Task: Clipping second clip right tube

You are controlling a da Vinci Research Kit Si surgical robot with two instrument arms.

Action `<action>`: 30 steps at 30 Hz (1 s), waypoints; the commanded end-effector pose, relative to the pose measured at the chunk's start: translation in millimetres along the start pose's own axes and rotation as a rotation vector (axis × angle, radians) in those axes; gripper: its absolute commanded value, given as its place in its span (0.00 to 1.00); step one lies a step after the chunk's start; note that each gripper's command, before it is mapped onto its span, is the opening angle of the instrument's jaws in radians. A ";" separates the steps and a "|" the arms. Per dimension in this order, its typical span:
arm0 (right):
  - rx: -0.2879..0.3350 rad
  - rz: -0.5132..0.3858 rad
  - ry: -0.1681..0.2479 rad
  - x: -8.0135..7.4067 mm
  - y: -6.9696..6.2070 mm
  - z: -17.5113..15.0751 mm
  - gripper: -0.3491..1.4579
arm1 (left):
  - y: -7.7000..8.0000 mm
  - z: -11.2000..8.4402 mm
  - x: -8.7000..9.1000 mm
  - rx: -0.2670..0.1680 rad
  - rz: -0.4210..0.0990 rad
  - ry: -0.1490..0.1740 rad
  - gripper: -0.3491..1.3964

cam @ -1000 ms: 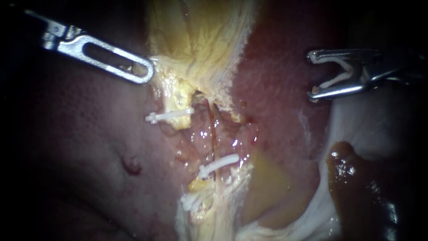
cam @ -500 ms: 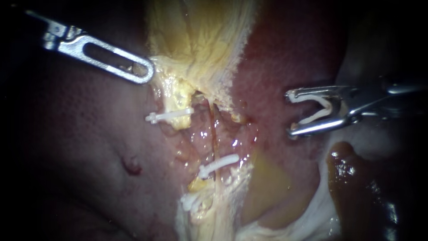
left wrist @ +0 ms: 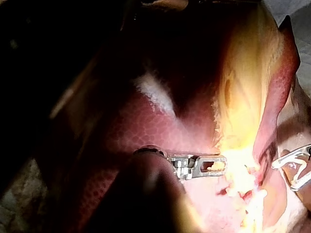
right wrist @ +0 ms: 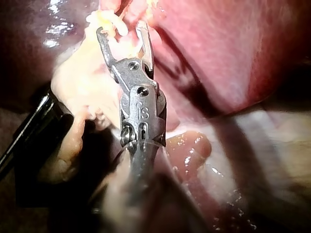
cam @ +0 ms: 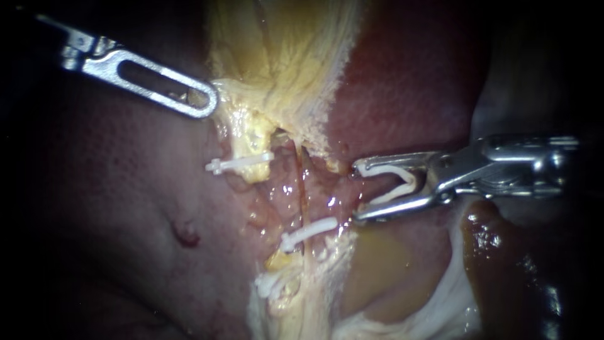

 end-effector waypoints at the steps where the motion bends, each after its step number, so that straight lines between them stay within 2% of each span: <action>1: 0.002 0.002 -0.001 -0.1 0.0 0.4 0.46 | 0.0 0.0 0.0 0.000 0.000 0.000 0.00; 10: 0.015 0.030 -0.007 -1.3 0.8 3.6 0.46 | -0.2 0.1 0.0 -0.001 -0.001 -0.001 0.00; 21: 0.019 0.046 -0.010 -3.1 2.3 6.2 0.46 | -0.3 0.1 0.1 -0.001 -0.001 -0.002 0.00; 30: 0.022 0.058 -0.017 -4.0 3.1 7.8 0.46 | -0.3 0.1 0.0 -0.001 -0.001 -0.002 0.00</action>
